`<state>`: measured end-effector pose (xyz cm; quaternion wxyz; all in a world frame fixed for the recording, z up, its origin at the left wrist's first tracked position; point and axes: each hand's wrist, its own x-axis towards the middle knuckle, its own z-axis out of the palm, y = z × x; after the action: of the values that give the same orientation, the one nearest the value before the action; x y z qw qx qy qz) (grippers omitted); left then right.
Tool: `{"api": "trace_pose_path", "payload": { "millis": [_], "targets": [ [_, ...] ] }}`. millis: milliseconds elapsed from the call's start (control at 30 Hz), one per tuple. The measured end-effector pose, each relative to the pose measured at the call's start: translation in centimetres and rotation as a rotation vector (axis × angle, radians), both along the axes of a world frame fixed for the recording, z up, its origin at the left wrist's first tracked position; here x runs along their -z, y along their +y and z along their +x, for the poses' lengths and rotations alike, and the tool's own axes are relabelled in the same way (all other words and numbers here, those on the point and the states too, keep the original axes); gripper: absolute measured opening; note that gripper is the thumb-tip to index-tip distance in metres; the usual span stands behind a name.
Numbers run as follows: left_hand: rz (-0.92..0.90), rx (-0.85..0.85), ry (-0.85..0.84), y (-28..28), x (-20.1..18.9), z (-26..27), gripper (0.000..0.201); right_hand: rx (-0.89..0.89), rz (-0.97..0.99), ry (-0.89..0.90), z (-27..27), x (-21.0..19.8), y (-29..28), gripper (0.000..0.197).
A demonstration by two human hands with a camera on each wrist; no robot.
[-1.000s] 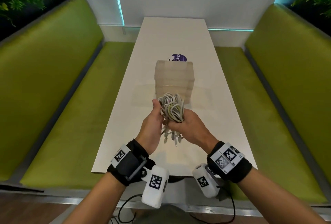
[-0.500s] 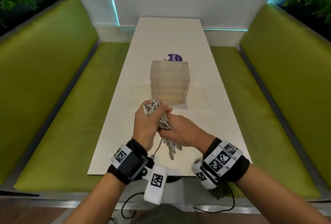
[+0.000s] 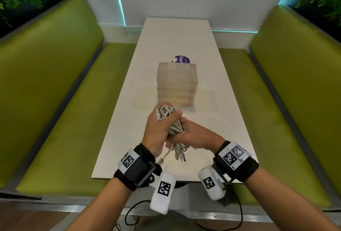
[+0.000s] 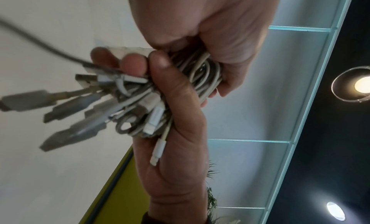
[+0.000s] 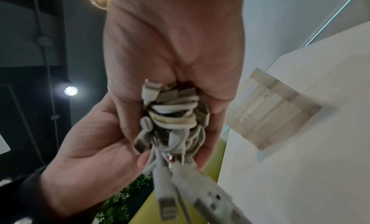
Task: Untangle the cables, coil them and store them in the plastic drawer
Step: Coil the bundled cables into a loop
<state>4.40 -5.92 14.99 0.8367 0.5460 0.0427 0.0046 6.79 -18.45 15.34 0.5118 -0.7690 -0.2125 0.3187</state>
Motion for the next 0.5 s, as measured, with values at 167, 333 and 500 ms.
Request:
{"api": "trace_pose_path", "payload": {
  "millis": [167,333,500],
  "targets": [
    [0.092,0.117,-0.01,1.0,1.0,0.2,0.097,0.132,0.054,-0.06,0.6,-0.2,-0.9,0.014],
    [0.503,0.46,0.077,1.9,2.6,-1.0,0.047,0.289,0.228,-0.023,0.7,-0.5,-1.3,0.006],
    [0.561,0.521,0.089,3.7,2.3,-0.8,0.021,0.378,0.244,-0.02,1.1,-0.7,-2.2,0.01]
  ]
}}
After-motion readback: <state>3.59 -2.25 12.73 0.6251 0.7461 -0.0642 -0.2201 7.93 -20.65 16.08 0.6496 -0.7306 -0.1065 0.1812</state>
